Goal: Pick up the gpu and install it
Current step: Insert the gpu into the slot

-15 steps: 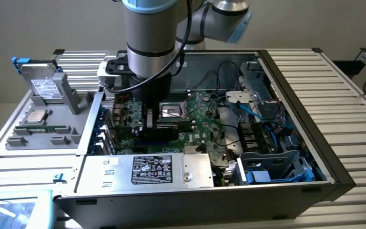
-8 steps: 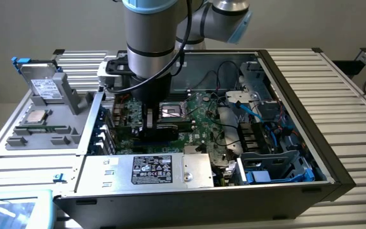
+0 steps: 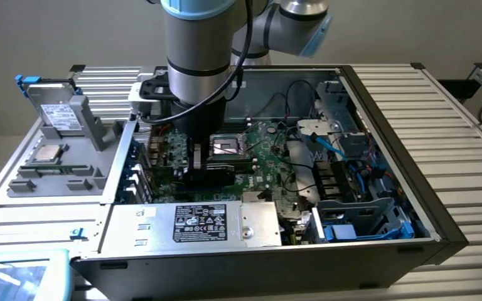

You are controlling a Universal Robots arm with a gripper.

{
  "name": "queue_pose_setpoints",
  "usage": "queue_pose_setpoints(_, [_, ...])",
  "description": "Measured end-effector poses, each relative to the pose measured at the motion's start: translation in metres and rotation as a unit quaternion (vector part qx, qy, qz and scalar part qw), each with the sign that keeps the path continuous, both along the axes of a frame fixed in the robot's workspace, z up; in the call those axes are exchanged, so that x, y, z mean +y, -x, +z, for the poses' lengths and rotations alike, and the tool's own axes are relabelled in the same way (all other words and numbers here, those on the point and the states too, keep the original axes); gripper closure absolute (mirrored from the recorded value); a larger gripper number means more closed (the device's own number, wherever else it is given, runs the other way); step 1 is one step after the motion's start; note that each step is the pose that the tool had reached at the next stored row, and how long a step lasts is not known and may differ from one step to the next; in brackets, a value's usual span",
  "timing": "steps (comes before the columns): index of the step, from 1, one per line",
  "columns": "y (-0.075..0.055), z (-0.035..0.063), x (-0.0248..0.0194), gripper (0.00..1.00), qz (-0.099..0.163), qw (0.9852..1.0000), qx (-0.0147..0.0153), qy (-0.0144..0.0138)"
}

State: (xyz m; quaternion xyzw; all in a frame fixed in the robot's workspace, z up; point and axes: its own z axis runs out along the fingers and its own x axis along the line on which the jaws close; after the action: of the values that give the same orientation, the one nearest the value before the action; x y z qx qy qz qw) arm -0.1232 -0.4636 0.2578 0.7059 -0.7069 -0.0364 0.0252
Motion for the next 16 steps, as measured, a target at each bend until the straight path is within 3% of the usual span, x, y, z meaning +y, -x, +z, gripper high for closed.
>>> queue_pose_setpoints(7, [-0.0005,-0.0002,-0.0007,0.73,-0.009,1.0,0.0008,-0.0003])
queue_pose_setpoints(11, [-0.0021,0.0,-0.0029,0.73,-0.009,1.0,0.0032,-0.0001])
queue_pose_setpoints(16, [-0.0053,0.0001,-0.0032,0.73,-0.009,0.9999,0.0085,0.0009])
